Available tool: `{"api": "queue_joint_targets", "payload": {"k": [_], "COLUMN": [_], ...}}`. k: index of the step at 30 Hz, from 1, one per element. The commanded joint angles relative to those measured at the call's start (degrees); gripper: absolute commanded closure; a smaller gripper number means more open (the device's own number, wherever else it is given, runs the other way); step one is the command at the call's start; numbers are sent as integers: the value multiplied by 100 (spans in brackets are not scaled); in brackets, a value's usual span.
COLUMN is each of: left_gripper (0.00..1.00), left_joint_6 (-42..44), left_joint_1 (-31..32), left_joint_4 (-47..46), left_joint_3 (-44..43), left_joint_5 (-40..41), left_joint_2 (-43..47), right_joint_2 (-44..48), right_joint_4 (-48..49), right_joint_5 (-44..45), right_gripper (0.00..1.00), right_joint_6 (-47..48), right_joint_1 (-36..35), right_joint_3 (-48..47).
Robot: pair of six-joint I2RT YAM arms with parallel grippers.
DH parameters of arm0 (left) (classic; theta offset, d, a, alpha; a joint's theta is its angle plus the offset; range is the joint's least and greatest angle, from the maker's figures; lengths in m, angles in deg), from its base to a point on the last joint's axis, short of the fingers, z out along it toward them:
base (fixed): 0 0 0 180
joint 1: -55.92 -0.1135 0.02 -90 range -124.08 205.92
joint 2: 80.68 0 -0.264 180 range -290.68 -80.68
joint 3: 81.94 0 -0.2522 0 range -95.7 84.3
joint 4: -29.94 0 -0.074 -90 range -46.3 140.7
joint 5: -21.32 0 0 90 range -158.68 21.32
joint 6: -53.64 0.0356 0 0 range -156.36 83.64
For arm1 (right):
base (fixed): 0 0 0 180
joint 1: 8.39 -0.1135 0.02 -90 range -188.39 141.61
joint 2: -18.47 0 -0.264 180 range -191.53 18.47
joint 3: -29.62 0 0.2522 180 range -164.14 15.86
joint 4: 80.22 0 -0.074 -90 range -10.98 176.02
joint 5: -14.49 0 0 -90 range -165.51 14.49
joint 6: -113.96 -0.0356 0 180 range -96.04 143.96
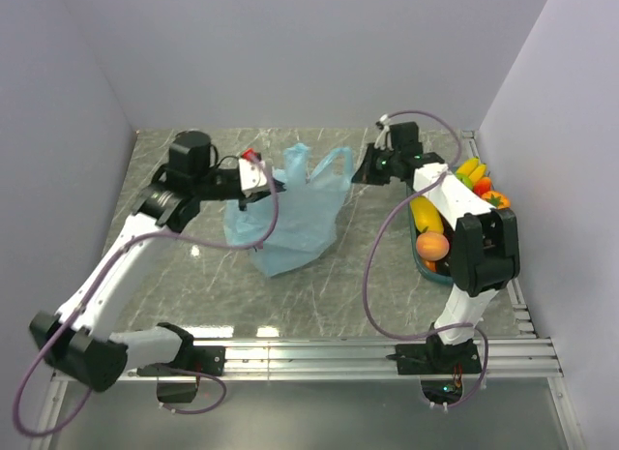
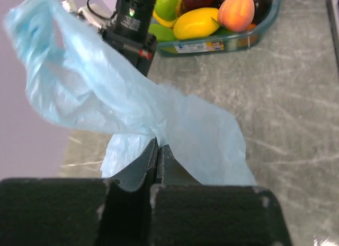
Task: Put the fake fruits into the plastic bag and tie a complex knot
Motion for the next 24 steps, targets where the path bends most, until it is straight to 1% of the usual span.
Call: {"api": "queue_joint_targets", "payload": {"k": [1, 2, 4, 5, 6, 8, 9, 10, 11, 12, 13, 14, 15, 17, 18, 20, 24], "left_gripper": [100, 100, 100, 100, 100, 100, 100, 100, 100, 100, 100, 100, 100, 100, 100, 100, 100], "left_joint_6": [1027, 1351, 1887, 2395, 2696, 3476, 3533, 3542, 3577, 3612, 3656, 3718, 3744, 3832, 3841, 3841, 3999], "left_joint_1": [-41, -41, -41, -32, -32, -41, -32, -23, -23, 3, 12, 21, 38, 47, 47, 47, 64], "left_joint_4": [473, 525, 753, 946, 1078, 1351, 1282, 1177, 1098, 993, 992, 992, 1035, 1114, 1132, 1124, 1193], "left_joint_3": [352, 483, 896, 1054, 1360, 1678, 2019, 2179, 2303, 2495, 2541, 2576, 2594, 2585, 2550, 2524, 2532], "left_joint_5": [25, 130, 157, 227, 254, 324, 333, 325, 316, 290, 281, 272, 237, 210, 201, 158, 87], "left_joint_2": [676, 991, 1282, 1571, 1704, 2073, 2188, 2302, 2460, 2514, 2532, 2532, 2515, 2462, 2444, 2400, 2391], "right_joint_2": [235, 270, 314, 349, 428, 603, 630, 648, 657, 700, 779, 1032, 1192, 1673, 1824, 2123, 2055], "right_joint_4": [293, 320, 302, 285, 241, 363, 372, 320, 154, 74, 56, 195, 310, 791, 960, 1189, 707], "right_joint_5": [342, 316, 281, 185, 149, -140, -333, -544, -1068, -1195, -1266, -1319, -1319, -1249, -1223, -1205, -881], "right_gripper": [100, 100, 100, 100, 100, 100, 100, 90, 77, 47, 33, 21, 16, 15, 8, 5, 3], "right_joint_6": [-24, -33, 28, 89, 124, 168, 195, 239, 387, 449, 589, 686, 783, 1056, 1152, 1425, 1882], "right_joint_1": [415, 581, 644, 653, 644, 627, 600, 583, 539, 408, 311, 214, -39, -321, -462, -857, -1447], "right_joint_3": [-366, -488, -586, -647, -656, -473, -437, -419, -436, -410, -332, -70, 98, 606, 766, 1013, 698]}}
